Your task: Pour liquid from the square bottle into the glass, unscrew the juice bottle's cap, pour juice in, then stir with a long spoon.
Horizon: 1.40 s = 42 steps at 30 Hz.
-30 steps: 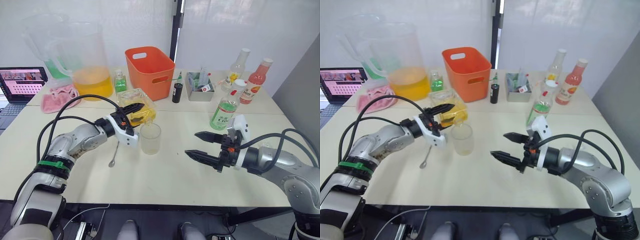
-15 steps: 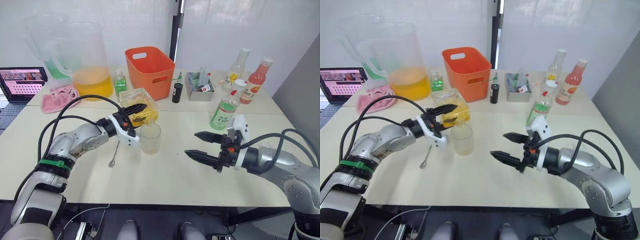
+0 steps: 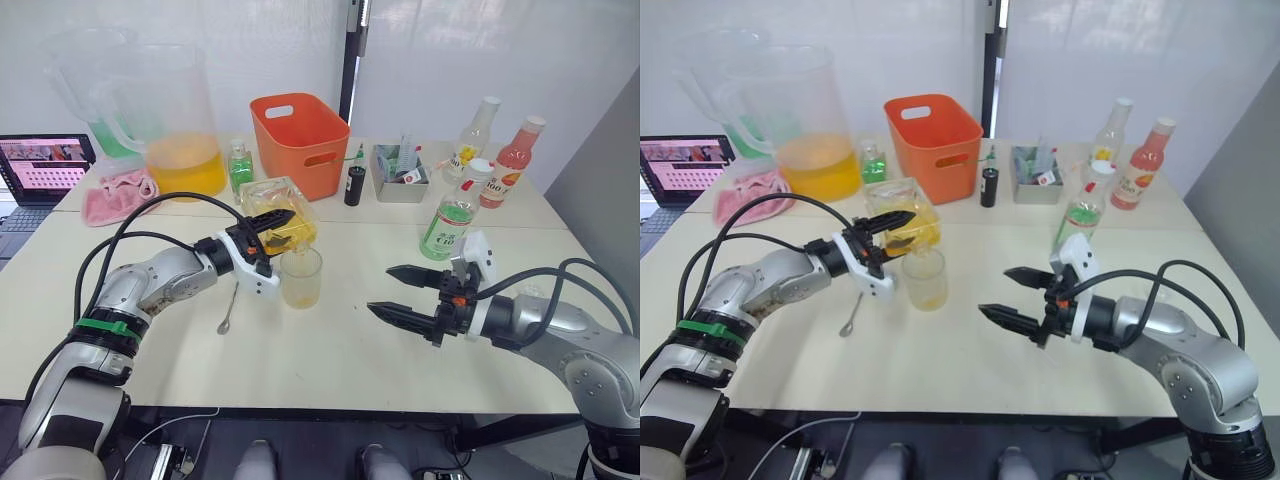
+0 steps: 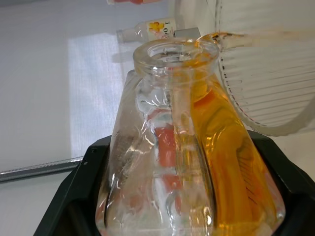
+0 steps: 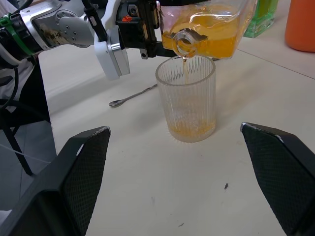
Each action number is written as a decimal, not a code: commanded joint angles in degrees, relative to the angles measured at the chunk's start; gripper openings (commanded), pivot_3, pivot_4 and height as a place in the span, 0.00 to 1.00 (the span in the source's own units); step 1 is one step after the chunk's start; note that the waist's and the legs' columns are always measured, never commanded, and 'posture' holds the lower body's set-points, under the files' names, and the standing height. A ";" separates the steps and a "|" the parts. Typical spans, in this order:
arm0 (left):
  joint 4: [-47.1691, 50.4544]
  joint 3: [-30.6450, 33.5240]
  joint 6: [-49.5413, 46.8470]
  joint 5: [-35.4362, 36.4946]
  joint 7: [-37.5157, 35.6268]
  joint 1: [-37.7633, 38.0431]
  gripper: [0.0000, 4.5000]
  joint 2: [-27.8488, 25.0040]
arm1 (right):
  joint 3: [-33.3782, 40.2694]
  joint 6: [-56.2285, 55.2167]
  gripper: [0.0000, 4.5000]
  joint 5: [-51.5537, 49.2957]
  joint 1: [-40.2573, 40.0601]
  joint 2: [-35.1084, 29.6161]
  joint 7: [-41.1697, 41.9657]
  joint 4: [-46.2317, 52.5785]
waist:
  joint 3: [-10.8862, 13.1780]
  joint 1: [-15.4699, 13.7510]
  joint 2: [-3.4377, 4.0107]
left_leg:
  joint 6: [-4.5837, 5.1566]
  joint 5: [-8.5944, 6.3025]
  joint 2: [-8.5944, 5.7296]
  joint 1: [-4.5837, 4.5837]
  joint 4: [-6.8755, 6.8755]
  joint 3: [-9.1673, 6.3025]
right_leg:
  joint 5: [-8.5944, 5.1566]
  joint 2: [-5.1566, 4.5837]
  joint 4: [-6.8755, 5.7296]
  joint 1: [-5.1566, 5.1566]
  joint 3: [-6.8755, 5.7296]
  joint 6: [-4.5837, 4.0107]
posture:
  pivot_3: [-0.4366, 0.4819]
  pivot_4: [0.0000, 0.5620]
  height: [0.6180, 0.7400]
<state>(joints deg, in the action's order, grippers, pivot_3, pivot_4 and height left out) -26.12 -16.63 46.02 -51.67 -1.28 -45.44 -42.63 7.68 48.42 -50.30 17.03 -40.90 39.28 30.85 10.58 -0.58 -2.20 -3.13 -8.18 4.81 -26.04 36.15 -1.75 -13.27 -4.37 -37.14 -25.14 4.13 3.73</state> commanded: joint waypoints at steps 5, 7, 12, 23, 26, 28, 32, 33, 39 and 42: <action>1.83 2.95 -2.01 10.00 -3.90 -3.13 0.62 0.98 | 0.67 -1.26 1.00 -0.45 0.90 0.19 0.20 1.33 | 0.00 0.00 0.00 | 0.00 0.00 0.00 0.00 0.01 0.00 | 0.00 0.00 -0.01 0.00 0.00 0.00 | 0.48 0.27 0.70; 2.10 3.08 -2.86 10.83 -4.68 -3.13 0.62 0.91 | 0.66 -1.27 1.00 -0.43 0.93 0.15 0.24 1.32 | 0.00 0.00 0.00 | 0.00 0.00 0.00 -0.01 0.03 0.00 | 0.00 0.00 -0.01 0.00 0.00 0.00 | 0.48 0.27 0.70; 1.55 4.38 -5.47 16.26 -7.59 -2.92 0.62 1.77 | 0.52 -1.23 1.00 -0.39 1.26 0.03 0.51 1.15 | 0.00 0.00 0.00 | 0.00 0.00 0.00 0.00 0.03 0.00 | 0.00 0.00 -0.02 0.00 0.00 0.00 | 0.48 0.27 0.70; 5.05 12.65 -24.36 40.38 -21.03 -0.31 0.62 7.16 | -0.36 -1.28 1.00 -0.46 2.71 -0.07 2.46 0.50 | 0.00 0.56 0.00 | 0.01 0.00 0.01 0.01 0.08 -0.03 | 0.01 0.02 -0.11 0.01 0.00 -0.01 | 0.48 0.27 0.70; 6.29 16.43 -32.17 45.30 -21.35 -0.38 0.62 8.56 | -0.04 -1.24 1.00 -1.29 3.65 0.04 3.29 0.27 | 0.00 0.81 0.00 | 0.01 0.00 0.01 0.01 0.13 -0.06 | 0.00 0.03 -0.16 0.01 0.00 0.00 | 0.48 0.27 0.70; 8.37 19.79 -39.03 49.46 -21.12 -0.23 0.62 9.68 | -0.09 -1.41 1.00 -1.41 4.23 -0.17 4.23 0.13 | 0.00 0.91 0.00 | 0.01 0.01 0.01 0.01 0.14 -0.08 | 0.00 0.03 -0.17 0.01 -0.01 0.00 | 0.48 0.27 0.70; 12.71 26.51 -50.64 55.68 -20.24 1.61 0.62 9.77 | -0.35 -1.71 1.00 -1.13 5.57 -0.08 5.57 -0.54 | 0.00 1.32 0.00 | 0.01 0.00 0.01 0.00 0.14 -0.10 | 0.00 0.03 -0.18 0.02 -0.01 0.00 | 0.48 0.27 0.70; 12.96 28.45 -53.80 57.05 -19.63 1.86 0.62 9.41 | -0.38 -1.75 1.00 -0.99 5.89 -0.06 5.64 -0.72 | 0.00 1.43 0.00 | 0.01 0.00 0.01 0.01 0.13 -0.12 | 0.00 0.04 -0.19 0.02 -0.02 0.00 | 0.48 0.27 0.70; 10.10 34.76 -65.21 60.50 -16.71 1.16 0.62 7.11 | -0.19 -1.42 1.00 -1.00 6.86 -0.46 6.20 -1.56 | 0.00 1.42 0.00 | 0.01 0.00 0.00 0.04 0.20 -0.14 | 0.00 0.05 -0.35 0.02 -0.02 0.00 | 0.48 0.27 0.70; 9.09 37.22 -68.56 62.70 -16.13 1.52 0.62 6.81 | -0.53 -1.29 1.00 -0.90 7.33 -0.58 6.62 -2.10 | 0.00 1.41 -0.01 | 0.01 0.00 0.00 0.05 0.21 -0.14 | -0.01 0.05 -0.37 0.02 -0.02 0.00 | 0.48 0.27 0.70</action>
<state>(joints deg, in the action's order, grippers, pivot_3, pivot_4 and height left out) -20.52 17.97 -23.03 8.91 -18.11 -41.67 -34.24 6.30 47.99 -50.69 23.47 -41.12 45.34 28.46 10.57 0.83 -2.21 -3.12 -8.17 4.81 -25.99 36.36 -1.90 -13.28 -4.32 -37.52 -25.12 4.11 3.73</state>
